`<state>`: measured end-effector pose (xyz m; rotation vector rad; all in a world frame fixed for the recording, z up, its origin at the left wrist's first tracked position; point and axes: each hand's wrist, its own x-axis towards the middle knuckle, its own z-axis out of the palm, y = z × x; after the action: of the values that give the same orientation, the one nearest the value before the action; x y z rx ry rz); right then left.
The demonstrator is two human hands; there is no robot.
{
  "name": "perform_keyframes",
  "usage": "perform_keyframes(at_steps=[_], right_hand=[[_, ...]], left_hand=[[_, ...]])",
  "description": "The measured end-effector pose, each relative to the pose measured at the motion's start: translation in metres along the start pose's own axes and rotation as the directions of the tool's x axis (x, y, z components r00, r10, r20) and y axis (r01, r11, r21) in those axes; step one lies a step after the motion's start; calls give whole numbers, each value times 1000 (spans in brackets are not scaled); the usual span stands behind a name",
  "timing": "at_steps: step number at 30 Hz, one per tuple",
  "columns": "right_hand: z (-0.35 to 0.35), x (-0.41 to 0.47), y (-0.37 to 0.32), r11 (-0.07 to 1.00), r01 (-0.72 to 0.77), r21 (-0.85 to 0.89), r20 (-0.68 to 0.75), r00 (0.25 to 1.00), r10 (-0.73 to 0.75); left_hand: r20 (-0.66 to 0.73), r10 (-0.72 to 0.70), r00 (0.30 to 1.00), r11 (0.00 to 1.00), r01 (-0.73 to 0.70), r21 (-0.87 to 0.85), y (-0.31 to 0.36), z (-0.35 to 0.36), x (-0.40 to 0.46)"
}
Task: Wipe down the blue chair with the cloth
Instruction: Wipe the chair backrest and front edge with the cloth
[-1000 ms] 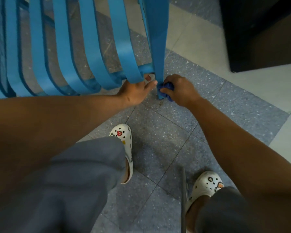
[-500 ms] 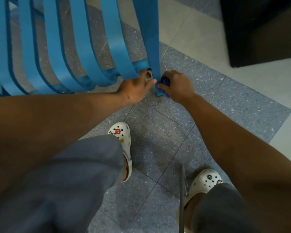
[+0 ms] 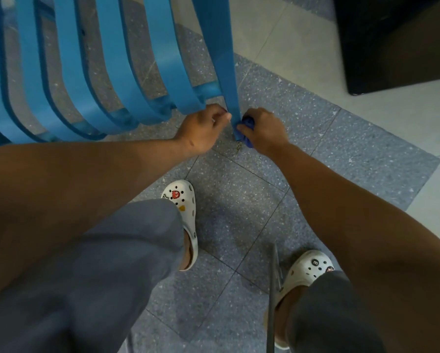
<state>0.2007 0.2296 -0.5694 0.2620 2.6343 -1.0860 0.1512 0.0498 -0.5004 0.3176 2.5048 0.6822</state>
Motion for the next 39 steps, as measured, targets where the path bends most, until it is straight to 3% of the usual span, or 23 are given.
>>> perform_keyframes(at_steps=[5,11,14,18,27,31,37,39], right_hand=[[-20,3,14,993,121,-16,-69,990,-121],[-8,3,10,988,155,13,-67,986,-154],[1,5,5,992,117,50,-105,988,-111],[12,1,6,995,-47,85,-90,994,55],[-33,0,-11,963,247,107,-266,941,-212],[-11,4,-8,982,152,109,-215,968,-126],[19,10,13,970,-204,135,-20,978,209],[20,9,22,960,-220,172,18,975,220]], left_hand=[[-2,-9,1000,999,9,38,-2,2,3],[-18,-62,998,997,63,39,-2,4,8],[-28,-62,998,997,63,48,-2,4,10],[-44,-57,997,996,60,65,-3,3,13],[-26,22,999,997,-20,70,-8,-4,11],[18,68,998,994,-69,87,-10,-3,9],[48,51,998,998,-53,27,-16,4,9],[45,55,998,998,-55,10,-17,5,10]])
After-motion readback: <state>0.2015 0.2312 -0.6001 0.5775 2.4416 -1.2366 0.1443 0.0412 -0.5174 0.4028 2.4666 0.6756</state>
